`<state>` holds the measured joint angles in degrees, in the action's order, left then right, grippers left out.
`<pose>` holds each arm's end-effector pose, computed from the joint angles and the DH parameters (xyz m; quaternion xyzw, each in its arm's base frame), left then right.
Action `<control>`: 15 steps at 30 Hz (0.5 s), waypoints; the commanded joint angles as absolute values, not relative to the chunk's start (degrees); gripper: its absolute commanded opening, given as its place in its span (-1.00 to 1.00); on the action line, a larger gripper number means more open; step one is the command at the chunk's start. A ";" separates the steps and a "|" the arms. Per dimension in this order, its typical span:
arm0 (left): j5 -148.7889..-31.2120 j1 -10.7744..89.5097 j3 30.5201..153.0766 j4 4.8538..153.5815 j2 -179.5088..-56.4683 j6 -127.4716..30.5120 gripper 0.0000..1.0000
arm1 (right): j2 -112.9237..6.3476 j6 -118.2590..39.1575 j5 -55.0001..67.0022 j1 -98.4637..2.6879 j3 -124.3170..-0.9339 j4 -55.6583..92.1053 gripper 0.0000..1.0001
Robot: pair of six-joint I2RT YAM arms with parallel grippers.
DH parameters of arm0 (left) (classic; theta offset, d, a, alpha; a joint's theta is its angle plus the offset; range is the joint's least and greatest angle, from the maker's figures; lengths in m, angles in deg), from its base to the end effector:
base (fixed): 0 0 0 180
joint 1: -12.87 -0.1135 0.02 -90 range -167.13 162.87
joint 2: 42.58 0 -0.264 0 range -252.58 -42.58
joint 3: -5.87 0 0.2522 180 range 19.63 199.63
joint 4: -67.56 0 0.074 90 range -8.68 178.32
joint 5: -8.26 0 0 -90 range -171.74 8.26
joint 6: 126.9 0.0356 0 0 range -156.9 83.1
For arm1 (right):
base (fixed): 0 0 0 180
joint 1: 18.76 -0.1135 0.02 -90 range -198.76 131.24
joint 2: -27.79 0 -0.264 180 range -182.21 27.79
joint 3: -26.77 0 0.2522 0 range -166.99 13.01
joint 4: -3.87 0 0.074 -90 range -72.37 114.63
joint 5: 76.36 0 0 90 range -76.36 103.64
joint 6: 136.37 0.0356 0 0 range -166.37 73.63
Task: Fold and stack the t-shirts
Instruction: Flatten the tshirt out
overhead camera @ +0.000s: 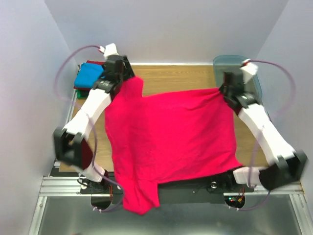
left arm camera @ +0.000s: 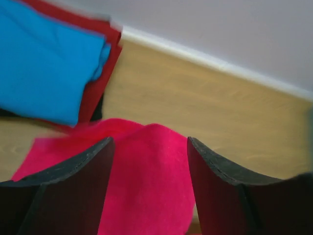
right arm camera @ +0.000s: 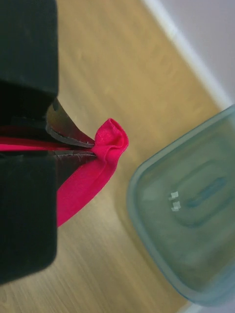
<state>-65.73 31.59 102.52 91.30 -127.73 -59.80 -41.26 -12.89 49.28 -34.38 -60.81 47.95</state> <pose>0.3352 -0.1032 0.4039 -0.1155 0.7672 -0.1195 0.6195 0.2537 0.0494 0.3958 0.2862 0.7703 -0.0246 0.5693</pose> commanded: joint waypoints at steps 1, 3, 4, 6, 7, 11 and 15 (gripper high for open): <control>-67.32 30.09 105.49 87.47 -136.60 -59.75 0.97 | -52.25 -12.52 51.89 -31.16 -61.76 40.04 -0.75; -68.28 30.09 108.29 88.35 -140.13 -59.49 0.97 | -59.55 -13.23 48.28 -29.49 -64.15 40.04 -0.47; -68.81 30.18 108.57 88.53 -141.88 -59.49 0.97 | -60.96 -14.27 47.31 -29.40 -65.20 40.13 0.03; -69.44 30.18 108.66 87.83 -142.16 -59.23 0.97 | -61.77 -14.90 44.24 -29.40 -66.36 40.04 0.67; -69.26 30.27 108.49 87.65 -141.90 -59.22 0.97 | -61.33 -14.99 43.97 -29.40 -66.18 40.04 0.84; -69.17 30.53 104.72 87.56 -137.43 -60.01 0.97 | -56.25 -16.39 41.78 -29.40 -63.55 40.04 1.00; -68.56 32.11 93.07 87.47 -127.00 -62.03 0.97 | -48.16 -17.45 33.54 -29.40 -55.31 40.04 1.00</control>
